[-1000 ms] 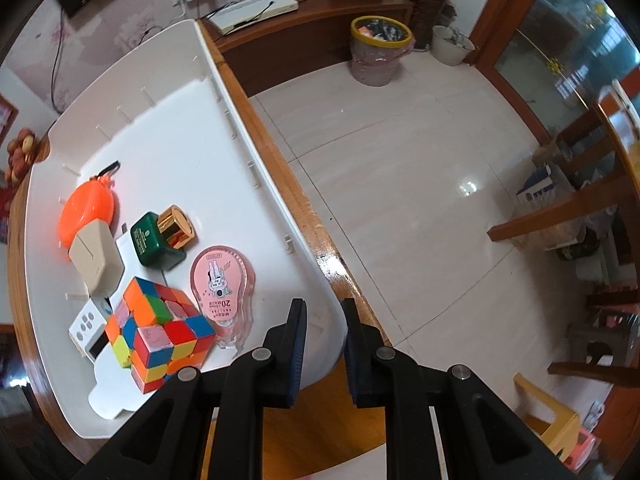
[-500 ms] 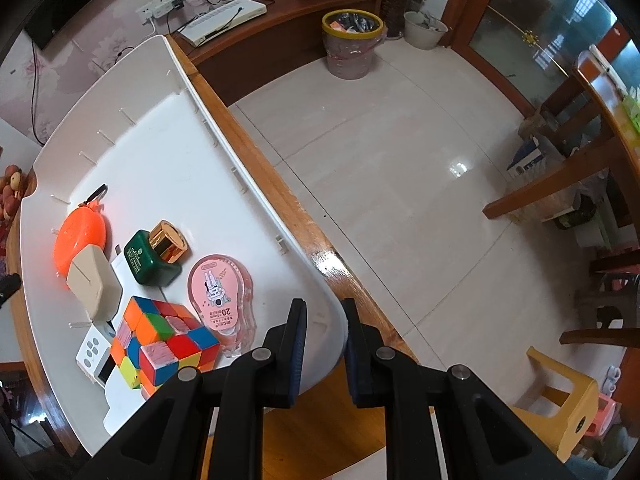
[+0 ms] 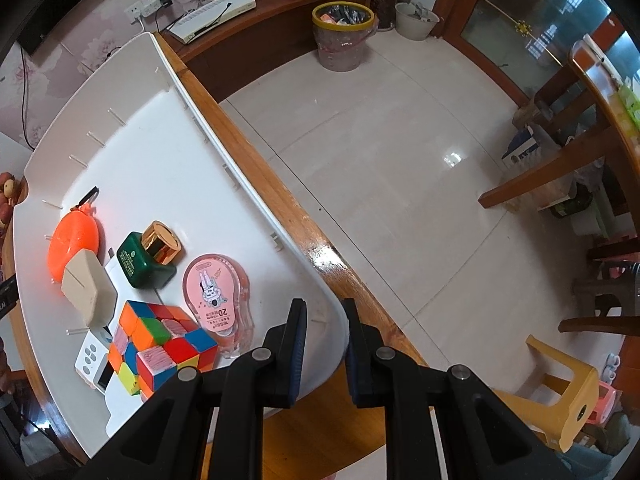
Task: Organize rigid objects
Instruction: 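Move the left tool to the gold round object and grasp it, then lift the gold round object with the left gripper and carry it over the tray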
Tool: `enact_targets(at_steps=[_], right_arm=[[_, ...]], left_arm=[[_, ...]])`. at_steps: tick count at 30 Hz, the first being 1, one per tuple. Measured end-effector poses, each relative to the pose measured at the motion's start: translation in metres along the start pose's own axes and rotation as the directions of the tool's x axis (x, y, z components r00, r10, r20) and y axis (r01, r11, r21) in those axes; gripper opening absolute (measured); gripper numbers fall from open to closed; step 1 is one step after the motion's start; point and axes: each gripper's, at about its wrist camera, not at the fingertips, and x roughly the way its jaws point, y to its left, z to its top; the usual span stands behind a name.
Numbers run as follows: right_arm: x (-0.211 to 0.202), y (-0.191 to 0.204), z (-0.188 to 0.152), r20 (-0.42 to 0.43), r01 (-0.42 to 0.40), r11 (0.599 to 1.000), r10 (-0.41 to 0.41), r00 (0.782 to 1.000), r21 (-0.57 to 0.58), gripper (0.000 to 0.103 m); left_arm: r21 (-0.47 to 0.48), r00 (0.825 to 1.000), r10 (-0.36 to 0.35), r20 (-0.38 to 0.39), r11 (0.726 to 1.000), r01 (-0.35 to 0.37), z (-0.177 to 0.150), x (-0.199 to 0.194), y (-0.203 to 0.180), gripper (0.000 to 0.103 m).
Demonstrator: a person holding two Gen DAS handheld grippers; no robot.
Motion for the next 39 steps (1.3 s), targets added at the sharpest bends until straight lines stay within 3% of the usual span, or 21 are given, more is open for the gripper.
enact_targets(at_steps=[20, 28, 39], right_arm=[[0.003, 0.007, 0.004, -0.021, 0.002, 1.000, -0.003, 1.000, -0.020, 0.018], [0.003, 0.007, 0.006, -0.032, -0.011, 0.998, 0.009, 0.999, -0.058, 0.019], [0.005, 0.010, 0.014, -0.057, -0.059, 0.986, 0.050, 0.997, -0.159, 0.019]], left_arm=[[0.013, 0.999, -0.029, 0.024, 1.000, 0.028, 0.015, 0.008, -0.002, 0.059], [0.008, 1.000, 0.007, 0.020, 1.000, -0.008, 0.010, 0.006, -0.007, 0.059], [-0.080, 0.998, 0.046, 0.052, 0.996, -0.042, -0.007, -0.023, -0.013, 0.059]])
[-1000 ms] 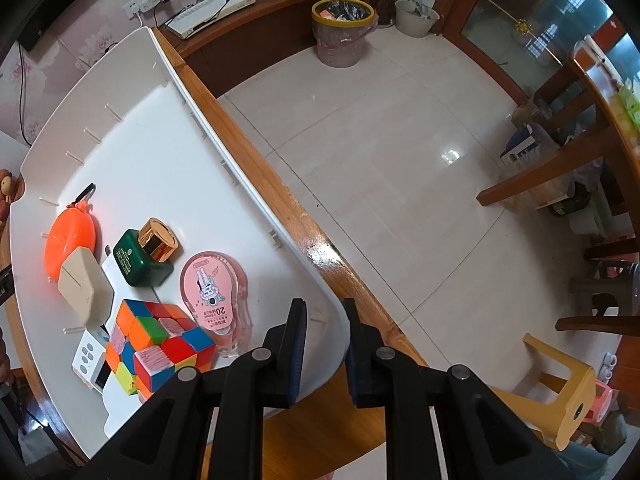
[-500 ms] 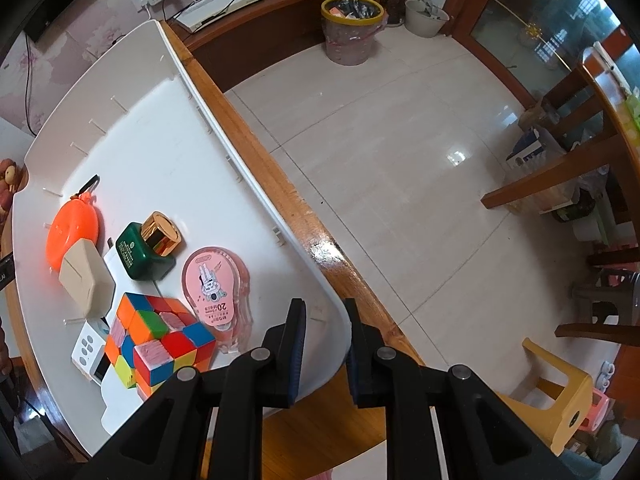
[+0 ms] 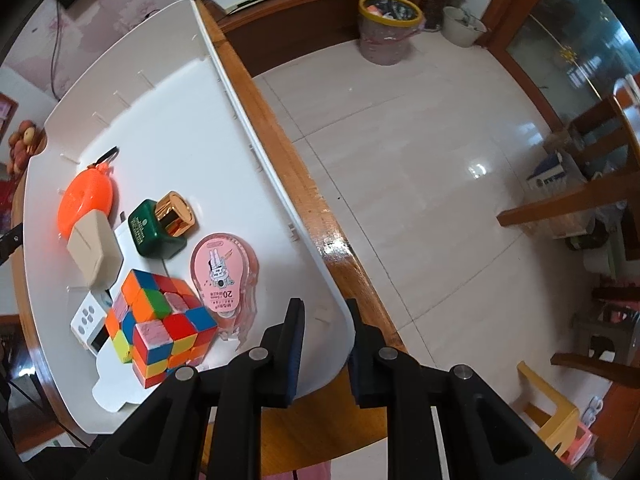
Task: Organize rigid objects
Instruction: 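Lift the gold round object with the left gripper and carry it over the tray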
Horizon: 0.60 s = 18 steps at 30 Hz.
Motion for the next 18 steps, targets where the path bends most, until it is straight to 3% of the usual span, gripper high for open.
enact_targets(at_steps=[18], right_arm=[[-0.003, 0.009, 0.007, -0.012, -0.028, 0.973, 0.026, 1.000, -0.228, 0.012]], left_arm=[[-0.142, 0.993, 0.054, 0.107, 0.989, -0.039, -0.029, -0.076, -0.029, 0.059]])
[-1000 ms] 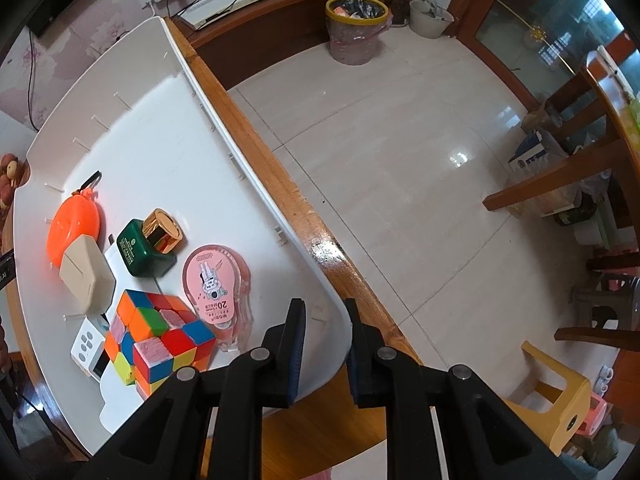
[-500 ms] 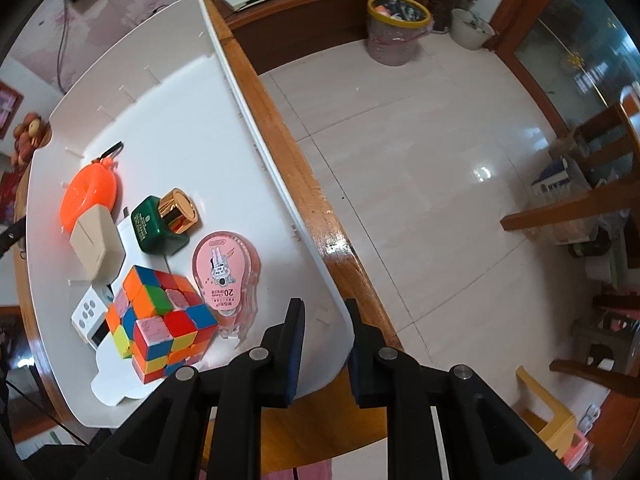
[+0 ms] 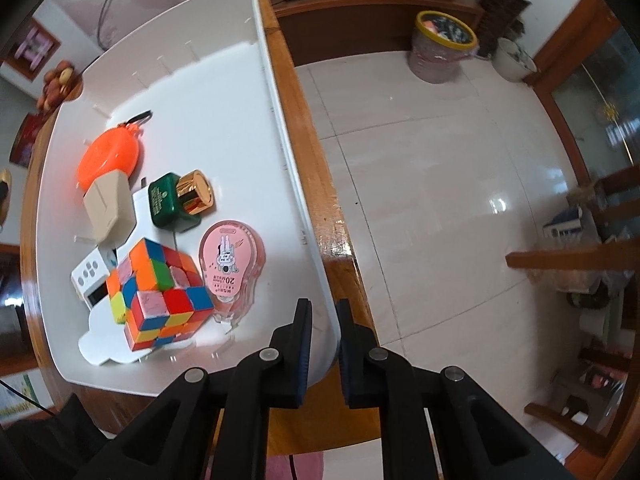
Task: Organize rigid objects
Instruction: 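Lift the gold round object with the left gripper and carry it over the tray, then lower the gold round object into the tray and open the left gripper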
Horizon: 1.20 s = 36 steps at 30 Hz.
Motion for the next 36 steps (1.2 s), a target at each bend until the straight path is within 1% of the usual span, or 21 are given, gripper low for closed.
enact_targets(at_steps=[4, 7, 15, 23, 30, 36], right_arm=[[-0.001, 0.002, 0.000, -0.003, 0.010, 0.999, -0.010, 1.000, -0.049, 0.012], [-0.003, 0.002, -0.003, -0.005, 0.002, 0.996, -0.002, 1.000, -0.088, 0.012], [-0.004, 0.009, 0.001, -0.014, -0.002, 0.981, 0.000, 1.000, -0.196, 0.012], [-0.004, 0.015, 0.002, -0.020, 0.008, 0.955, -0.015, 1.000, -0.295, 0.013], [-0.005, 0.019, 0.001, -0.024, 0.013, 0.925, -0.024, 0.999, -0.379, 0.013], [-0.006, 0.022, 0.003, -0.036, 0.008, 0.906, -0.026, 0.999, -0.423, 0.012]], left_arm=[[-0.013, 1.000, -0.002, 0.025, 1.000, 0.002, -0.004, -0.014, -0.013, 0.059], [-0.020, 0.999, -0.007, 0.039, 1.000, 0.008, -0.008, -0.021, -0.024, 0.059], [-0.022, 0.999, -0.025, 0.045, 0.999, 0.026, -0.019, -0.030, -0.059, 0.059], [-0.016, 0.997, -0.069, 0.044, 0.997, 0.070, -0.031, -0.030, -0.093, 0.059], [-0.021, 0.993, -0.105, 0.053, 0.994, 0.106, -0.038, -0.027, -0.117, 0.059], [-0.016, 0.990, -0.130, 0.047, 0.991, 0.131, -0.041, -0.021, -0.134, 0.059]])
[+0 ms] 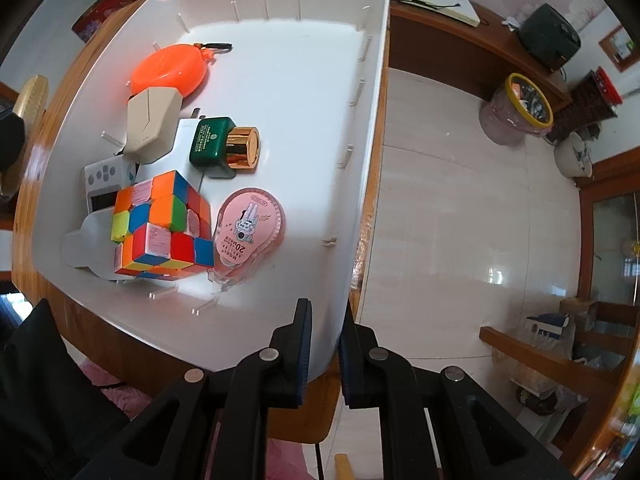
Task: Organize rigid objects
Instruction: 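Lower the gold round object into the tray and open the left gripper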
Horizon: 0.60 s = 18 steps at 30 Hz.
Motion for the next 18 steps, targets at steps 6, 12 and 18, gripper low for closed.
enact_targets(at_steps=[6, 12, 18], right_arm=[[0.001, -0.001, 0.002, -0.009, -0.008, 1.000, 0.008, 1.000, -0.015, 0.011], [0.002, -0.002, 0.005, -0.012, -0.010, 1.000, 0.010, 1.000, -0.007, 0.010], [0.003, -0.004, 0.006, -0.013, -0.009, 1.000, 0.009, 1.000, 0.014, 0.009]], left_arm=[[0.017, 1.000, -0.020, -0.005, 1.000, 0.020, -0.003, 0.003, -0.013, 0.059], [0.010, 1.000, 0.005, 0.013, 1.000, -0.005, -0.004, 0.000, -0.012, 0.077], [-0.027, 0.999, 0.042, 0.020, 0.999, -0.041, -0.002, -0.002, 0.000, 0.077]])
